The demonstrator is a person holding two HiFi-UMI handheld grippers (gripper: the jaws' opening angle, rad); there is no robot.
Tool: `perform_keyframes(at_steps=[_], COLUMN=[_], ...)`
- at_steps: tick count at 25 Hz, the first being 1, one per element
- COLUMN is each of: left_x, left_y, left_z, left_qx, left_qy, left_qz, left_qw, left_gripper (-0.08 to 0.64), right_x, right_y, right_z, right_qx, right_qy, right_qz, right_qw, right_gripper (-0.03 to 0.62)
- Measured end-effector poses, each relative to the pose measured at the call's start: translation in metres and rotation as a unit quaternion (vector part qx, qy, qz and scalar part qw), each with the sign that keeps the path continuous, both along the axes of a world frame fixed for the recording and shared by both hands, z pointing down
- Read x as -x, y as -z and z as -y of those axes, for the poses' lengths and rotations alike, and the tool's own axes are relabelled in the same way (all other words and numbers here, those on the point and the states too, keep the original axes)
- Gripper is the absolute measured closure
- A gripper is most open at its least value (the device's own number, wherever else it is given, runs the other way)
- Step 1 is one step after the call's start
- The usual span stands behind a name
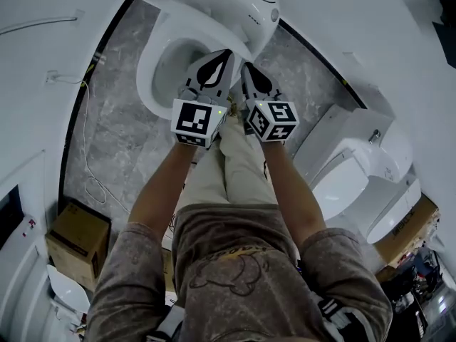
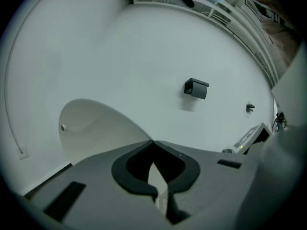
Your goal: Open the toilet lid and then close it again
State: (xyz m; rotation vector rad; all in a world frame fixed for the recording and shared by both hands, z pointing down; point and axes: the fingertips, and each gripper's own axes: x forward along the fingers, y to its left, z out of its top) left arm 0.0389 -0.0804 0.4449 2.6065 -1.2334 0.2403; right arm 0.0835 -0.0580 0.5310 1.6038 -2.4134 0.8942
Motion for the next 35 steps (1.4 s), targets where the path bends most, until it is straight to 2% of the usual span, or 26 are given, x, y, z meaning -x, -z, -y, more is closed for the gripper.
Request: perform_keyframes(at_steps=[4,11,15,19,22,28,35], left_x=[-0.026,-0.064,-0.071,-0.057,-0.039,-0.004,0.023], left_y=[0.006,0.013,0.022,0.05,0.082,0.139,0.16], left_z=[0.029,0.074,0.086,0.087,0.084,0.074,0.075], left_qx=[0.008,0.019,0.019,0.025,0.024,0.011,-0.005], left_qy=[-0.021,-0.052,-0.065,-0.066,-0.071,-0.094,-0.12], left_qz=[-0.003,-0.001,0.008,0.002,-0.005,-0.016,-0.008], left_qw=[0.9997,0.9985,0.9977,0.9975,0.9972,0.9954,0.9927], left_gripper=[0.551,0.551,0.551,0.551,0.551,0.551,0.546], right_x=[-0.02,-0.049,-0.062,-0.063,-0.061,-0.057,-0.05], right_y=[0.004,0.004,0.009,0.033,0.07,0.151,0.191], right_z=[0.022,0.059,0.075,0.079,0.072,0.061,0.061], right_qx=[0.006,0.028,0.034,0.032,0.02,-0.036,-0.077], right_qy=[-0.024,-0.035,-0.039,-0.022,-0.021,-0.074,-0.127], right_qz=[0.009,0.008,0.008,0.006,0.003,0.01,0.01], right_qw=[1.0,0.999,0.999,0.999,1.0,0.997,0.989], right_gripper=[0.566,0.566,0.566,0.566,0.566,0.565,0.56])
